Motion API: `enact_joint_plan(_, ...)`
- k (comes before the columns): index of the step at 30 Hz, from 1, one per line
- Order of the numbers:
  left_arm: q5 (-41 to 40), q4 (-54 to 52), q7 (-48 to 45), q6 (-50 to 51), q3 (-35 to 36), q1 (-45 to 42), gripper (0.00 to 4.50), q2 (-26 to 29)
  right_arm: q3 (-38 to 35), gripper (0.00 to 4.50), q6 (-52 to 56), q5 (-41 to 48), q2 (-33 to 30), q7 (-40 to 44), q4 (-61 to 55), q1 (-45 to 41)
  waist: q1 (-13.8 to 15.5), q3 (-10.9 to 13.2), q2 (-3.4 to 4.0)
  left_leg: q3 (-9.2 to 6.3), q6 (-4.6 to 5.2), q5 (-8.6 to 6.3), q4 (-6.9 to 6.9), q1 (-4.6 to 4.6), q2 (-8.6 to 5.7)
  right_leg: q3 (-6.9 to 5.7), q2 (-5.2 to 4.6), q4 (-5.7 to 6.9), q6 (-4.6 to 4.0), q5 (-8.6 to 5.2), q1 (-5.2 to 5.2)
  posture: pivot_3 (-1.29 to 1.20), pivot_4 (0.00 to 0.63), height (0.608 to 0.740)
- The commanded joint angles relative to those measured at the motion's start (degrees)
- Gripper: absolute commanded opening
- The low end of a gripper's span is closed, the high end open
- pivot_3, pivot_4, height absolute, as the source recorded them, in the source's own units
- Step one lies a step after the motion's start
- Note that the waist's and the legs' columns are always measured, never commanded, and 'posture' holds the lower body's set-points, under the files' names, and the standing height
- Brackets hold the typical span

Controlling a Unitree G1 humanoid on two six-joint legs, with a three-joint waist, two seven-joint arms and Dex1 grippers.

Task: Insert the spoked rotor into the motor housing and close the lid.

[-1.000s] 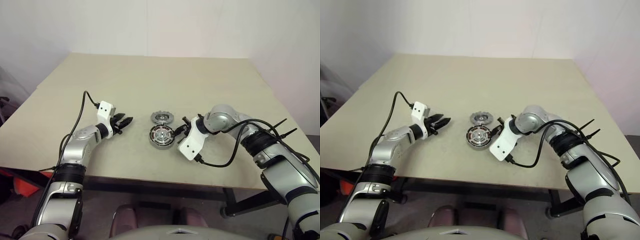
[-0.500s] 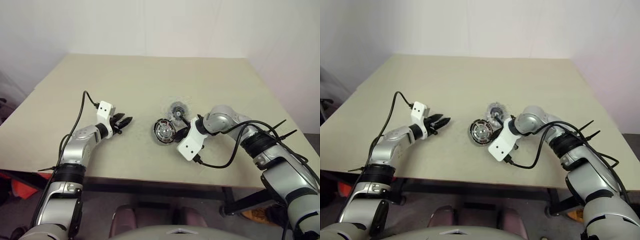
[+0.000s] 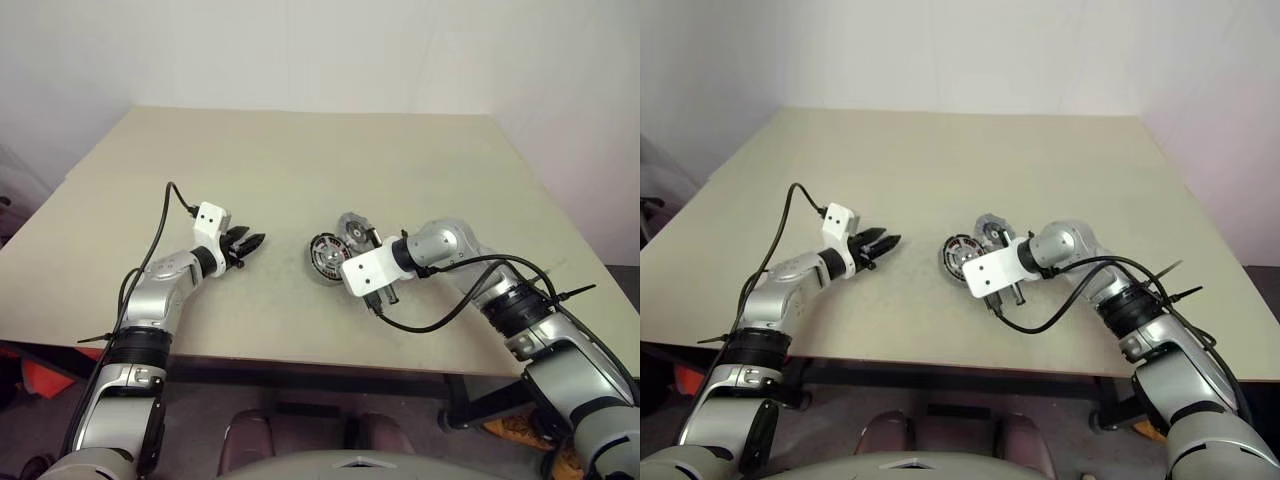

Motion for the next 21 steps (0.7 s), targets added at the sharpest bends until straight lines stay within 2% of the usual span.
enact_joint_plan(1,-0.20,-1.92,0.02,-0.44,0.74,-0.48,2.44,0.22,-3.69,0.01,11.68,3.00,0.08,0.91,-8.10,-1.11,0.04,0.00,0.00,0.00,-0.01,0.00,-0.02,0.00,0.00,-0.01,0.00,-0.01,-0.01,-0.01,-0.01,0.00,0.000,0.740)
enact_joint_plan(5,-0.17,-2.14,-0.02,-0.36,0.65,-0.32,2.44,0.25,-4.36,0.01,28.56,5.04,1.79,0.97,-12.80,-2.09,0.11,0.00,0.01,0.00,-0.06,0.03,-0.06,0.02,0.00,-0.02,0.00,-0.03,-0.03,-0.02,-0.01,0.00,0.000,0.740)
enact_joint_plan(12,-0.16,-2.59,-0.01,-0.16,0.64,-0.02,2.44,0.46,-3.52,0.01,51.08,8.29,5.96,-2.37,-16.15,-4.60,0.28,0.01,0.02,-0.01,-0.22,0.12,-0.10,0.06,0.00,-0.01,-0.01,-0.02,-0.03,-0.03,0.00,0.00,0.000,0.740)
enact_joint_plan(21,-0.13,-3.59,0.21,0.10,0.68,0.72,2.44,0.71,-3.48,0.01,70.79,14.03,13.25,-11.31,-15.61,-9.44,0.51,0.02,0.04,-0.01,-0.39,0.21,-0.17,0.06,0.00,-0.02,-0.01,-0.06,-0.02,-0.03,-0.02,0.00,0.000,0.740)
